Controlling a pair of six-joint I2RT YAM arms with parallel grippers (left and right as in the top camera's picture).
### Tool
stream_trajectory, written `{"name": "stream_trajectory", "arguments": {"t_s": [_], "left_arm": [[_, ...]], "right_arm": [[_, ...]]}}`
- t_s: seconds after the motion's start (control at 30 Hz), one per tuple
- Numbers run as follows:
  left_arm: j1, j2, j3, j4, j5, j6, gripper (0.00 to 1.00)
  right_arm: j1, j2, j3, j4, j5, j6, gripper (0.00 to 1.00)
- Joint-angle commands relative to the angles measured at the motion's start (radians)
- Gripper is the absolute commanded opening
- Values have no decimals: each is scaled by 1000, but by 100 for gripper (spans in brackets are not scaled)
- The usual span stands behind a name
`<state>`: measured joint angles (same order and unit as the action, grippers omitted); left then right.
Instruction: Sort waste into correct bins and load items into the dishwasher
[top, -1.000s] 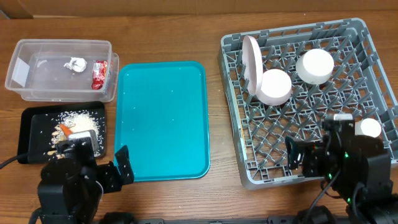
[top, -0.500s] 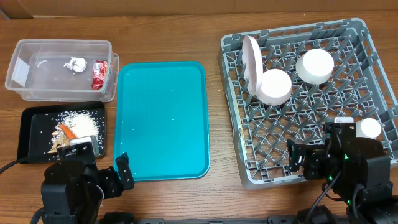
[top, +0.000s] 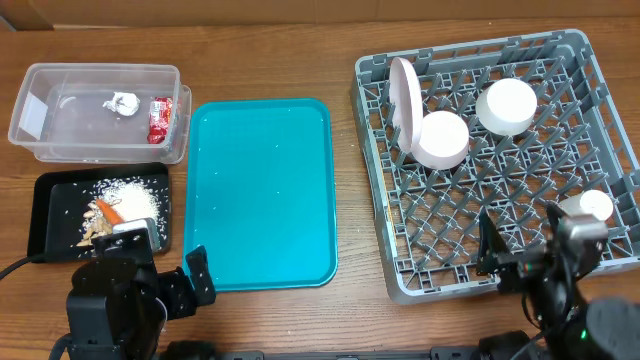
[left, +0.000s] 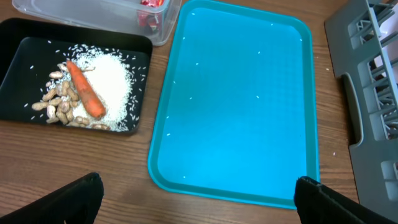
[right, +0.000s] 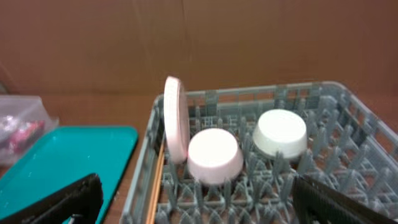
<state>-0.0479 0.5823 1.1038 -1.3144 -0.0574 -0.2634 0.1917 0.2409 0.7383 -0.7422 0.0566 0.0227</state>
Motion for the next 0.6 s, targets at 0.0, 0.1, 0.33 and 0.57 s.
{"name": "stream_trajectory", "arguments": {"t_s": [0.0, 0.1, 0.33, 0.57], "left_arm": [[2, -14, -2, 2, -13, -14, 100], [2, -14, -2, 2, -13, -14, 100], [2, -14, -2, 2, -13, -14, 100], [2, -14, -2, 2, -13, -14, 100]], "right_arm": [[-4, -134, -181, 130, 21, -58, 100], [-4, -220, -363, 328, 21, -57, 100], [-5, -238, -731, 831, -90, -58, 100], [-45, -238, -730, 673, -193, -26, 100]]}}
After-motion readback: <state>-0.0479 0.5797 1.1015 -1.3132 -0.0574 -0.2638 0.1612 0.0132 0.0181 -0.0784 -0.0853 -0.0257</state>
